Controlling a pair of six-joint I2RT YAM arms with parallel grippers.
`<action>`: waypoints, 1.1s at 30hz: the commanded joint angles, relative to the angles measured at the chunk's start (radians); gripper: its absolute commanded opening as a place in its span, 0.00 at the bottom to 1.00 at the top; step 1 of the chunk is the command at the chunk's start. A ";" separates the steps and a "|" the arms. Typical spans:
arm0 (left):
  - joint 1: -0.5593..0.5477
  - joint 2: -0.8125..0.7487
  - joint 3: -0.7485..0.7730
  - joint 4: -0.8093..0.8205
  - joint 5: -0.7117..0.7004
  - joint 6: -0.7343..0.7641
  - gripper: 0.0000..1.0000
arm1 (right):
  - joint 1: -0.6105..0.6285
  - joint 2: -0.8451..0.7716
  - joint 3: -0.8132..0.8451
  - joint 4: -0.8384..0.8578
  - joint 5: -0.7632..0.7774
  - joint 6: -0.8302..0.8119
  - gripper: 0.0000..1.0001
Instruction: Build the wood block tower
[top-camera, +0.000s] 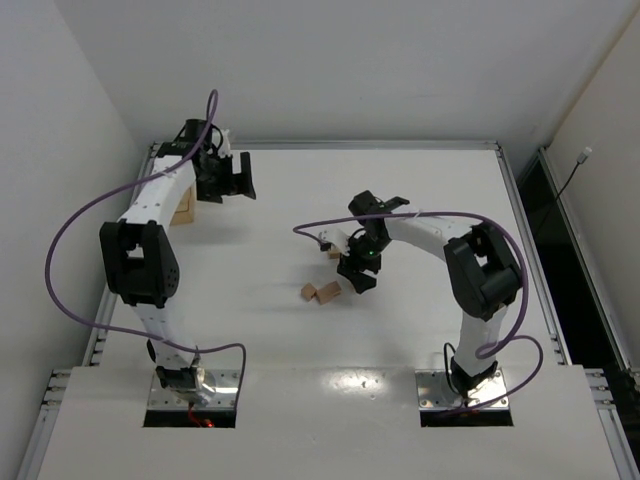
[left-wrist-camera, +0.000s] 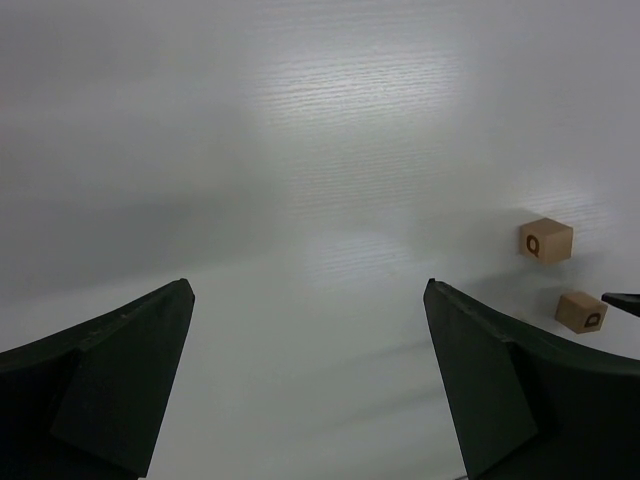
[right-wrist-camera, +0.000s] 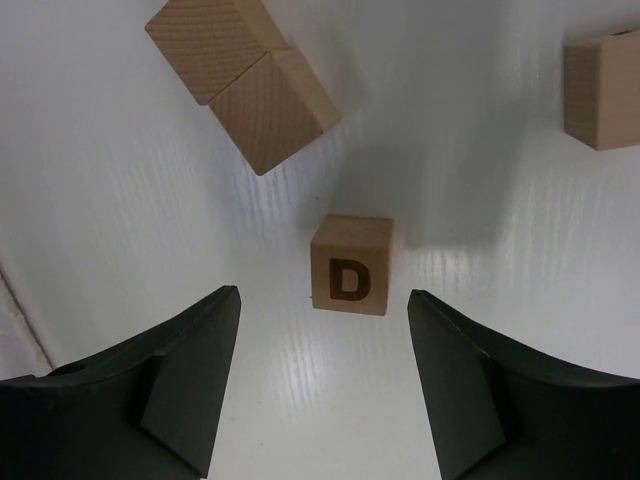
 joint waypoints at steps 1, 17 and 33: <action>0.015 0.013 0.030 0.001 0.037 0.004 1.00 | 0.017 0.007 0.011 0.043 0.012 -0.021 0.65; 0.034 0.042 0.040 0.001 0.037 0.004 1.00 | 0.086 0.047 -0.017 0.107 0.166 0.040 0.00; -0.067 -0.292 -0.220 0.115 -0.216 -0.125 1.00 | 0.071 -0.039 0.229 0.020 0.531 1.029 0.00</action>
